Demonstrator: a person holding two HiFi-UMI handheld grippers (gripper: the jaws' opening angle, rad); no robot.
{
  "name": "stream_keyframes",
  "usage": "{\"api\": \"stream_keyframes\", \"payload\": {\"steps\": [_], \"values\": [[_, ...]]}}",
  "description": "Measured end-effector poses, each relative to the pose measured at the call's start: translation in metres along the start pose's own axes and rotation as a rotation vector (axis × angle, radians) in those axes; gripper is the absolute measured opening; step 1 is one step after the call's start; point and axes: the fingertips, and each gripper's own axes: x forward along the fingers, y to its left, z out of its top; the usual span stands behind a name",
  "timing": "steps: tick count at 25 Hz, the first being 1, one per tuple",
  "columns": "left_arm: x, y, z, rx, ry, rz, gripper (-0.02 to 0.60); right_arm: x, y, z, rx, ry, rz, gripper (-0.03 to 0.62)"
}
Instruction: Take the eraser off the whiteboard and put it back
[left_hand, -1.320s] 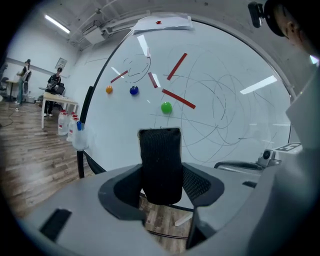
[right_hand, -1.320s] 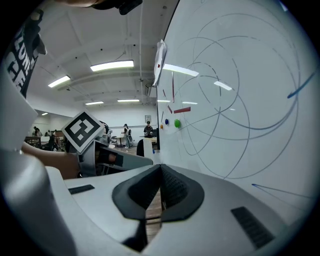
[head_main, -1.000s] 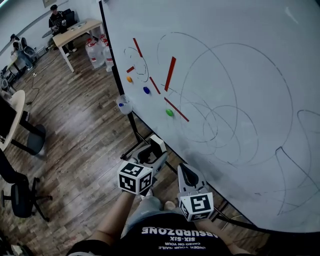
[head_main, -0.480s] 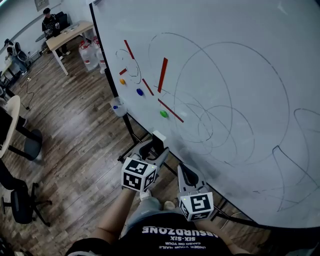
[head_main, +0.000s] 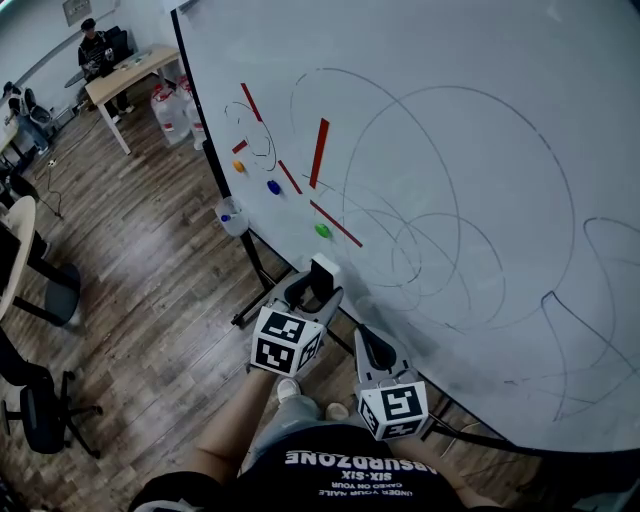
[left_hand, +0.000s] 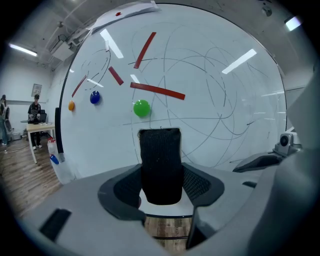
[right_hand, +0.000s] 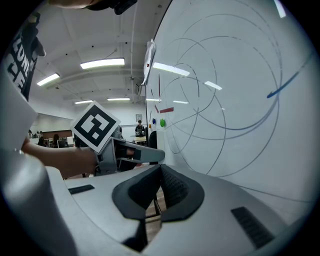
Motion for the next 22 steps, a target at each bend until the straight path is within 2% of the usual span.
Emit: {"api": "stream_keyframes", "payload": {"steps": [10,22], "values": [[0.014,0.001,0.006,0.05,-0.01,0.019,0.239,0.001,-0.003,0.001,0.0,-0.002,-0.01,-0.002],[0.025,0.0,0.006,0.063,-0.016,0.031,0.239,-0.001,-0.008,0.001,0.0,-0.002,-0.025,-0.003]]}}
